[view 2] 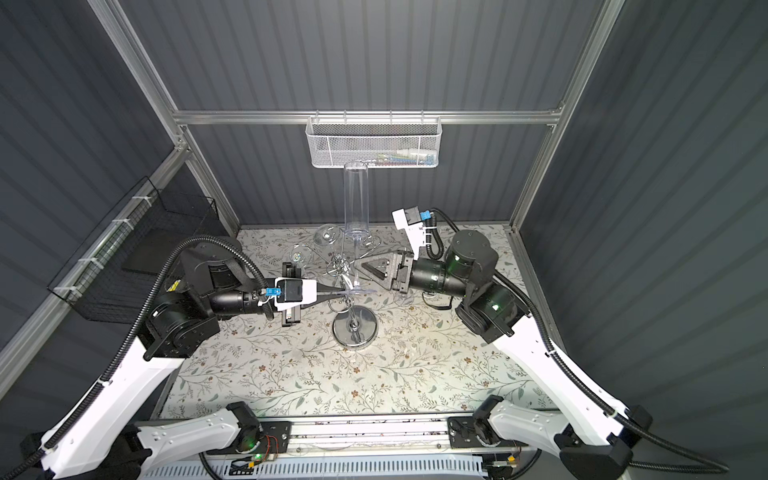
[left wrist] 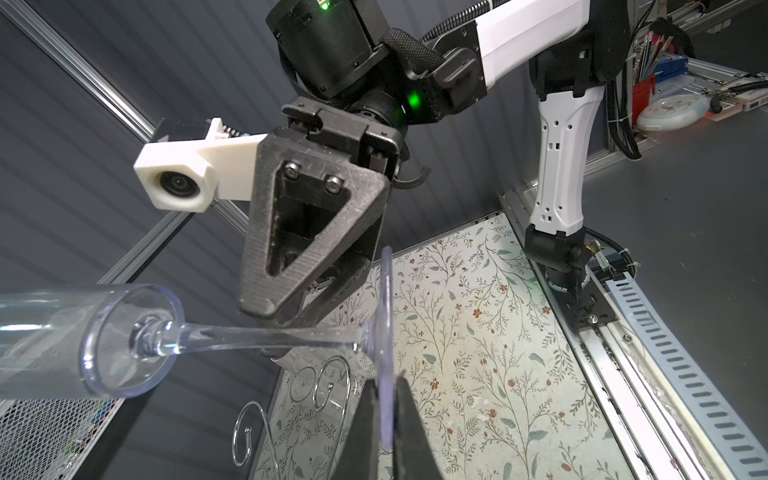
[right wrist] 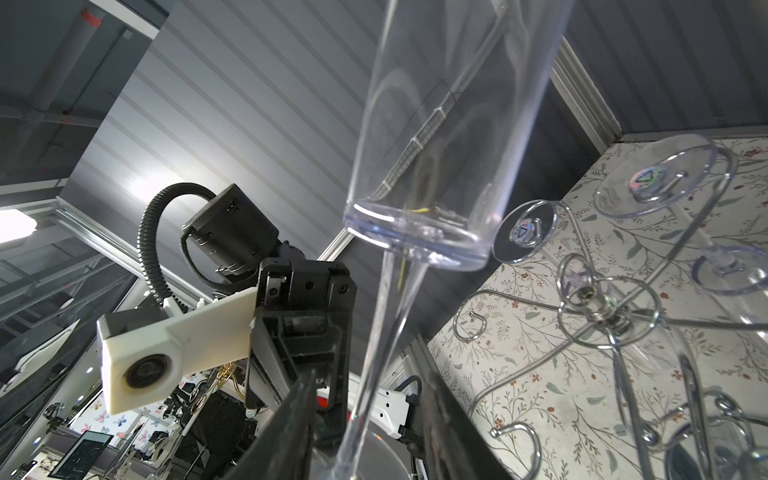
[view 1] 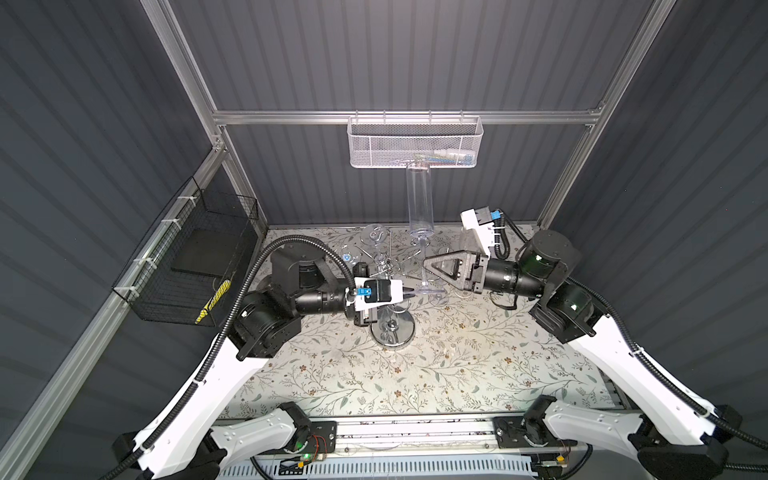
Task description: Take the wine glass off the wine glass rack
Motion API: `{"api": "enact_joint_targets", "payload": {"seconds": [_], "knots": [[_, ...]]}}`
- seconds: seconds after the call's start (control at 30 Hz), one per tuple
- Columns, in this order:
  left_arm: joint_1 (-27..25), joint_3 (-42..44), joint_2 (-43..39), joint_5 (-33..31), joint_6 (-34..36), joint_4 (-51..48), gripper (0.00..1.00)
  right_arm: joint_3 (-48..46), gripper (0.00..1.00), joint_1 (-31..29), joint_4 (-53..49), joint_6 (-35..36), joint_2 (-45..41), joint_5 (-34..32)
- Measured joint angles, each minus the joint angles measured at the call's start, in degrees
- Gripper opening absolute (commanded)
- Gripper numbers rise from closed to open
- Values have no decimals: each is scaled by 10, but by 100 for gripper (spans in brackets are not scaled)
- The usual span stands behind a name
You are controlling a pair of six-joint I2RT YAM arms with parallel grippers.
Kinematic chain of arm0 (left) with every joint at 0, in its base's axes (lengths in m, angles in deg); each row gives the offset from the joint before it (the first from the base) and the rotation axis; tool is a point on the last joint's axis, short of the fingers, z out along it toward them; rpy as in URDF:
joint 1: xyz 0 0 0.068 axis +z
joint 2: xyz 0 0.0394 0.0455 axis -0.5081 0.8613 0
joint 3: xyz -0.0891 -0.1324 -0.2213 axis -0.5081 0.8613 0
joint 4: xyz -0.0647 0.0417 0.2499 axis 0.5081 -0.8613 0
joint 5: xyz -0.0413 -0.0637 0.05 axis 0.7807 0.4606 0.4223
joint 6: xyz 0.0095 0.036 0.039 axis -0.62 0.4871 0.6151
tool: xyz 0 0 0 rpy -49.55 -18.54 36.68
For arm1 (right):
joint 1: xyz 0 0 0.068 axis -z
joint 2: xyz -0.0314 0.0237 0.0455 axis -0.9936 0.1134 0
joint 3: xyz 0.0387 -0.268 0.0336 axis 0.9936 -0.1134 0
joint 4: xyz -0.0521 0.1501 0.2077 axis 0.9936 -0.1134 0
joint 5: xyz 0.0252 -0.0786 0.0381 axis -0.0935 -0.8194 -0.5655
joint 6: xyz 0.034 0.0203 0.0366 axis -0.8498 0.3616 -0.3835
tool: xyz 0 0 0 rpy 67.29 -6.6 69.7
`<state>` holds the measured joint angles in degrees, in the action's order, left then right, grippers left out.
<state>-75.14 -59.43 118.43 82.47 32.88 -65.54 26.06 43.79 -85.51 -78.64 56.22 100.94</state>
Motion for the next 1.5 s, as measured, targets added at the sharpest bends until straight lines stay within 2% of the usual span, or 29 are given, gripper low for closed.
{"api": "enact_joint_targets", "payload": {"seconds": [0.73, 0.8, 0.97, 1.17, 1.3, 1.5], "knots": [[0, 5, 0, 0, 15, 0, 0, -6, 1, -9, 12, -13, 4, -1], [0, 5, 0, 0, 15, 0, 0, -8, 0, -9, 13, -13, 4, -3], [0, 9, 0, -1, 14, 4, 16, -9, 0, -9, 15, -11, 3, -7], [0, 28, -7, -6, -19, 47, 51, -16, 0, -9, -6, 20, -5, -30], [0, 44, -29, -11, -43, 72, 69, -10, 0, -9, -43, 55, -19, -55], [0, 79, -66, -23, -96, 113, 86, 59, 0, -9, -136, 143, -28, -109]]}}
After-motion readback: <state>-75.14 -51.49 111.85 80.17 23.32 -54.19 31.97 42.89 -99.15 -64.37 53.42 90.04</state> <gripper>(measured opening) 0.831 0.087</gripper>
